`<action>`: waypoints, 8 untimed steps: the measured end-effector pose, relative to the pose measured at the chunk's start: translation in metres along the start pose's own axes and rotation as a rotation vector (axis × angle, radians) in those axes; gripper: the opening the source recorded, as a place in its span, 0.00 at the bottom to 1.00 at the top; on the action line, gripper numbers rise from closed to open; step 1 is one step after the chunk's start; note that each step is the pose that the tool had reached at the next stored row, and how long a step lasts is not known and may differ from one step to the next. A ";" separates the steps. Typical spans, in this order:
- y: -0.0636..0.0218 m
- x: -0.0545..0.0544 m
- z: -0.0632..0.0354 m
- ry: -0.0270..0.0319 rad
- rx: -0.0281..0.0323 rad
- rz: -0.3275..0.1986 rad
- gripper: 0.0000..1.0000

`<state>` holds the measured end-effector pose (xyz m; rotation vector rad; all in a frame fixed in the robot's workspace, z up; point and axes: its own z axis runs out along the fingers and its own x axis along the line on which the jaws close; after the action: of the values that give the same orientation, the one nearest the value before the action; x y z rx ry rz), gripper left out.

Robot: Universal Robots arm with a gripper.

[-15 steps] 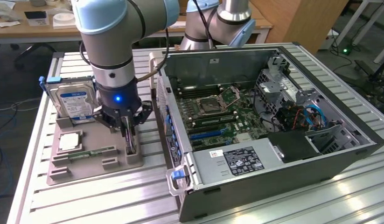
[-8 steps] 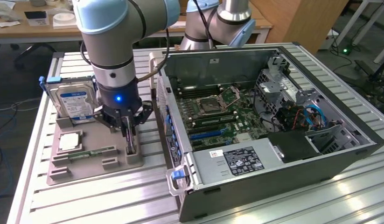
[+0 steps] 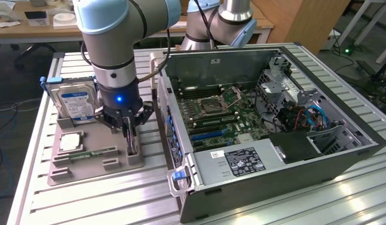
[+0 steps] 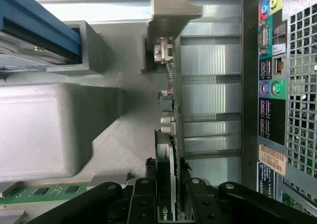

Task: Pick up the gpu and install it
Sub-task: 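Pick up the gpu and move the gpu toward the slot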

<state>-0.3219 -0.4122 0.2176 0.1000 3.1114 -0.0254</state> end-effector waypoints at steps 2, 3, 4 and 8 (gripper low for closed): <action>0.0000 0.000 0.0000 -0.0001 0.0016 0.000 0.27; 0.0000 0.000 0.0000 -0.0002 0.0025 0.000 0.27; 0.0000 0.000 0.0000 -0.0003 0.0032 0.000 0.27; 0.0000 0.000 0.0000 -0.0003 0.0041 0.000 0.27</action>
<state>-0.3219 -0.4122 0.2175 0.0998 3.1111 -0.0319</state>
